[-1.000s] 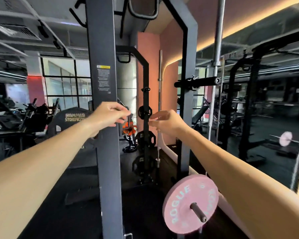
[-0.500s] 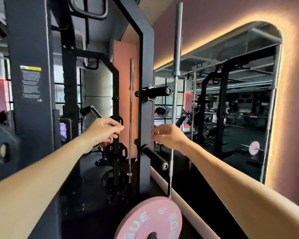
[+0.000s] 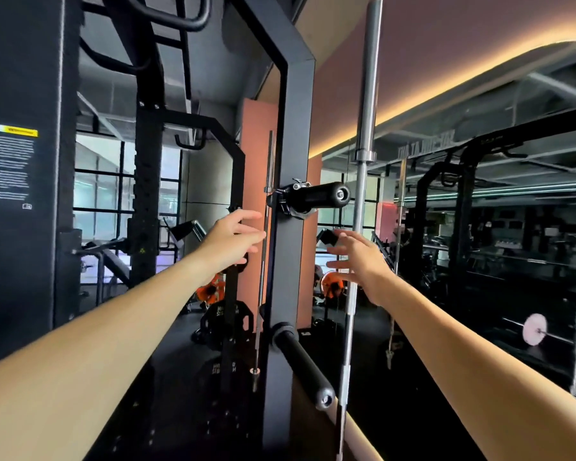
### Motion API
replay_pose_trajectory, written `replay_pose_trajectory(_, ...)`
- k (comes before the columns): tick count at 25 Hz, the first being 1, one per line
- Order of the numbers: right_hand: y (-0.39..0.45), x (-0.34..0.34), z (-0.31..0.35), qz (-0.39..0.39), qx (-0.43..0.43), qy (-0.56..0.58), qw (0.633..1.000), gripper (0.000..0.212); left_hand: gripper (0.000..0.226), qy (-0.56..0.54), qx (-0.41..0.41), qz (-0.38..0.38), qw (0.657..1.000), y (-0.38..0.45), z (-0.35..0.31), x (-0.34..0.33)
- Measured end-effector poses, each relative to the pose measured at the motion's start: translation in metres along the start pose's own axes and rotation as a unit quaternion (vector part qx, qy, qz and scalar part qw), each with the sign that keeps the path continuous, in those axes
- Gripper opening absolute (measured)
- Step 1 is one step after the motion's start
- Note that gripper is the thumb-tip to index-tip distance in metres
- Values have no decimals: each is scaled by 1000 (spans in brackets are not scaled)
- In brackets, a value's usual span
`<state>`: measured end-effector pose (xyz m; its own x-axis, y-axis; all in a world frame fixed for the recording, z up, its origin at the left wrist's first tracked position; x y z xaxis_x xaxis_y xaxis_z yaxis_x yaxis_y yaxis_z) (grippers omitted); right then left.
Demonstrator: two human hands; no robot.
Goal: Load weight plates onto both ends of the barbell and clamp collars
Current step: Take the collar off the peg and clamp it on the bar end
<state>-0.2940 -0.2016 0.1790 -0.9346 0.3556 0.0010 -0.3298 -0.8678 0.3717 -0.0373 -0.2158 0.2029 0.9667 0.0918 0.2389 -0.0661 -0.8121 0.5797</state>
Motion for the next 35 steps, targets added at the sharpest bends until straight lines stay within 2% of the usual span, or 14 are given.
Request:
replay_pose_trajectory(5, 76, -26, -12, 5, -42, 111, 993, 40, 50, -7, -25, 3, 1000, 92, 18, -19)
replay_pose_trajectory(9, 120, -55, -12, 47, -55, 209, 975, 48, 65, -30, -36, 3, 999, 153, 23, -42)
replay_pose_trajectory(12, 135, -73, -8, 80, -52, 246, 965, 50, 51, -41, -24, 14, 999, 170, 29, -61)
replay_pose_trajectory(15, 132, -75, -4, 79, -52, 262, 960, 47, 37, -49, -34, 16, 998, 169, 26, -68)
replay_pose_trajectory(19, 109, -54, 5, 47, -50, 260, 963, 40, 33, -35, -82, 14, 996, 139, -2, -64)
replay_pose_trajectory(26, 7, 6, 42, 25, -19, 246, 969, 50, 35, -19, -128, 30, 991, 33, -87, -70)
replay_pose_trajectory(30, -62, 36, 63, 21, 4, 206, 978, 38, 34, -12, -138, 35, 990, -31, -128, -70)
replay_pose_trajectory(35, -136, 27, 72, 33, -3, 175, 984, 30, 35, 1, -137, 55, 989, -94, -142, -35)
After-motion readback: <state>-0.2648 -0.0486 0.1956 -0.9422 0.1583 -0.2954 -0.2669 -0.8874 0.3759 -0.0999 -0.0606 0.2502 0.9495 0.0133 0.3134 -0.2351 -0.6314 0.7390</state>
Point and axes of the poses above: each hand's wrist, its own y-axis towards the middle knuckle, its own x-axis out of the back of the hand, z = x × y, the point moved 7 cm from there along y, towards the middle knuckle, and after that the axes turned 5 degrees about -z, right-handed, at the moved point
